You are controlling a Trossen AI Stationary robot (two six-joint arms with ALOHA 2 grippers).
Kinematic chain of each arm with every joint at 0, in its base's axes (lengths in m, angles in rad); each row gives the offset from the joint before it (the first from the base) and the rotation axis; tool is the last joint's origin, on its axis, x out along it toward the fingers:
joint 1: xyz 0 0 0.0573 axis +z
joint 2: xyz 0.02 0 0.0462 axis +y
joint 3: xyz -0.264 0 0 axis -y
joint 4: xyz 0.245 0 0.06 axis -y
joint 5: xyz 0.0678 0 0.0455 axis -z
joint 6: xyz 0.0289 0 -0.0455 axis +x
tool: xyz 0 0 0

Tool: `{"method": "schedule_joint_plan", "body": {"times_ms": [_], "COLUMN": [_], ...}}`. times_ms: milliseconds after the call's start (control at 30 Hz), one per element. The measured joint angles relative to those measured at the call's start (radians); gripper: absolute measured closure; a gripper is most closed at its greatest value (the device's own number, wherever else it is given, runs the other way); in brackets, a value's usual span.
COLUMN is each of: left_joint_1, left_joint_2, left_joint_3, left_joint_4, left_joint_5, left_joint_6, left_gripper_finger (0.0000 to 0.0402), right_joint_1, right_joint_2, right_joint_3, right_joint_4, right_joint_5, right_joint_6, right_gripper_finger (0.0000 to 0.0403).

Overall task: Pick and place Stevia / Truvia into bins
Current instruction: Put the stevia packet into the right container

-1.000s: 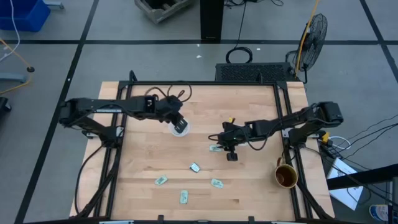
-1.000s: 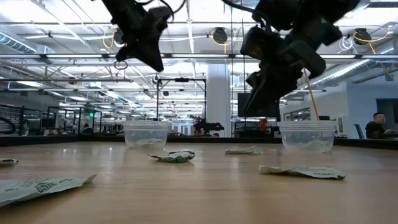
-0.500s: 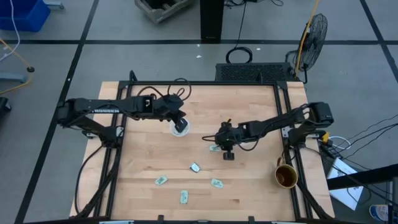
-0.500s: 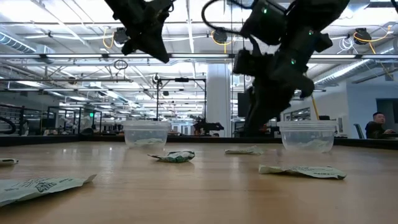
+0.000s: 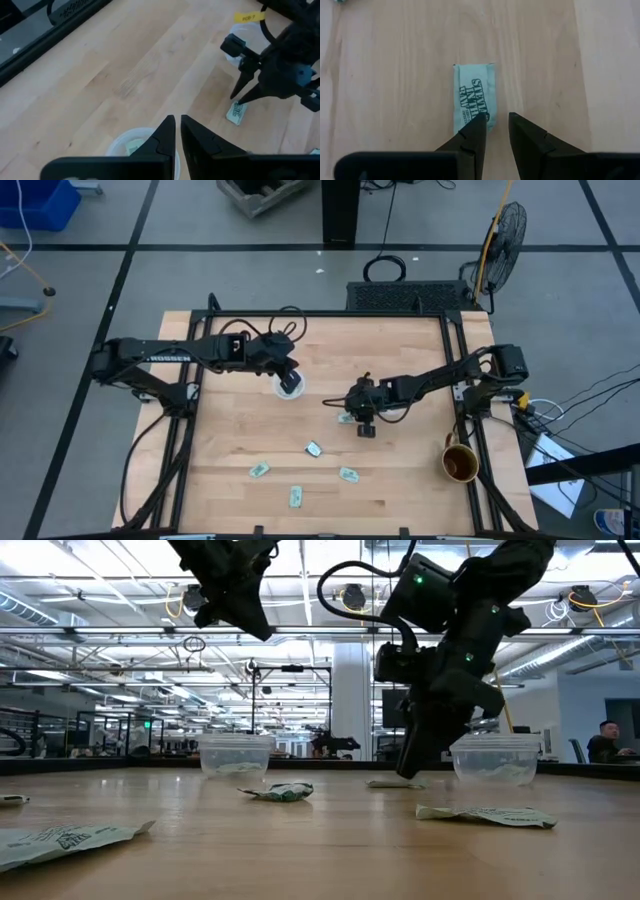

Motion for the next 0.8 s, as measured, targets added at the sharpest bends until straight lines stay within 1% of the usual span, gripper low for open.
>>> {"method": "schedule_joint_plan", "body": {"times_ms": [300,433,500,633,800], "left_joint_1": [0.000,0.000,0.000,0.000,0.000], "left_joint_2": [0.000,0.000,0.000,0.000,0.000], "left_joint_3": [0.000,0.000,0.000,0.000,0.000], "left_joint_4": [0.000,0.000,0.000,0.000,0.000], "left_joint_5": [0.000,0.000,0.000,0.000,0.000], "left_joint_6": [0.000,0.000,0.000,0.000,0.000], "left_gripper_finger": [0.0364,0.0364,0.0364,0.0364,0.0364], "right_joint_1": [0.000,0.000,0.002,0.001,0.000], "right_joint_2": [-0.007,-0.006,-0.006,-0.006,-0.006], "right_joint_3": [0.000,0.000,0.000,0.000,0.000], "right_joint_4": [-0.004,-0.021,-0.035,-0.054,-0.058], "right_joint_5": [-0.006,-0.078,-0.072,-0.021,-0.025], "right_joint_6": [0.055,0.064,0.070,0.068,0.057], "right_gripper_finger": [0.0328,0.0328,0.0328,0.0328,0.0330]}}
